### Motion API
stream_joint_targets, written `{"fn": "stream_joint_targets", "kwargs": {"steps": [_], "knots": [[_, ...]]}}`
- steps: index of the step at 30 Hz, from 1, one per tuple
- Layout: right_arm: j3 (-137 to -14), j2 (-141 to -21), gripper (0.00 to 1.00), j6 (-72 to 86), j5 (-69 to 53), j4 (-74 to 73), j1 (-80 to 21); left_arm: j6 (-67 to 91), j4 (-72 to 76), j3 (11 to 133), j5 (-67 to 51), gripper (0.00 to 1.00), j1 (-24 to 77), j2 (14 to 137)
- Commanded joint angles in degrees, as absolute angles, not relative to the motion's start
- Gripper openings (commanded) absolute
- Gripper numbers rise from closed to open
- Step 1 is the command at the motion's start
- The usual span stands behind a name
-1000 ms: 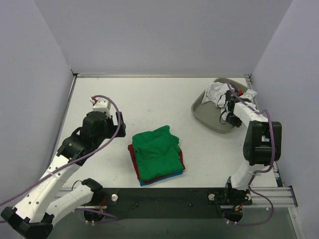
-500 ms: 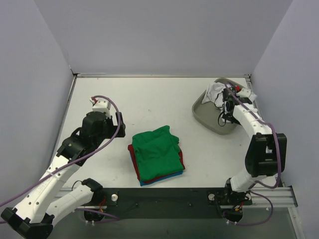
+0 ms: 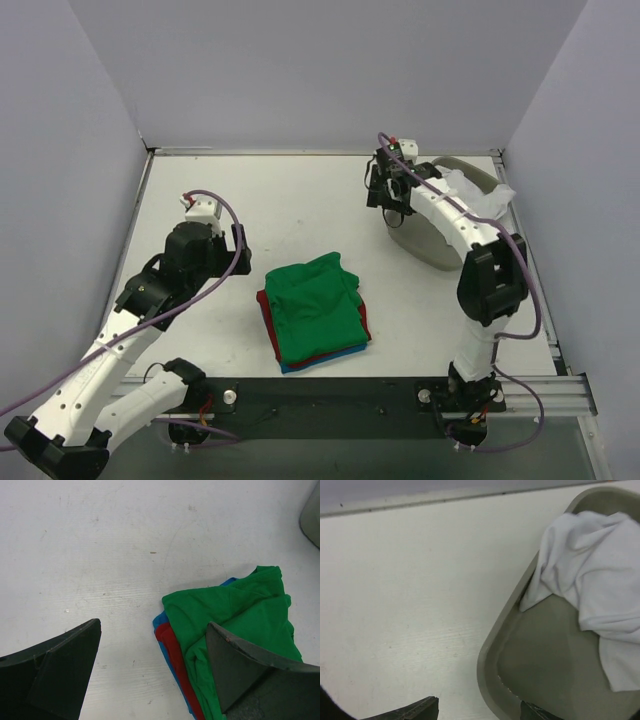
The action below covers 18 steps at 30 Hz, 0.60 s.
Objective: Fold and stack the t-shirts
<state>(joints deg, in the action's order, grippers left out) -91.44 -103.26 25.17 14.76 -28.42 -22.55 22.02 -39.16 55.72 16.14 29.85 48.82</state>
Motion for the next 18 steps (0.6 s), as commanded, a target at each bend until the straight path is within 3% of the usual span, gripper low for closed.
{"fn": "stream_joint_targets", "kwargs": {"steps": [1, 18], "knots": [[-94.7, -109.2, 0.64, 23.6, 8.5, -27.8, -22.8, 21.8, -36.1, 55.5, 15.2, 0.95, 29.4, 48.1], [-99.0, -117.1, 0.64, 21.6, 6.5, -26.6, -21.4, 21.6, -36.5, 55.1, 15.4, 0.95, 29.2, 48.6]]}}
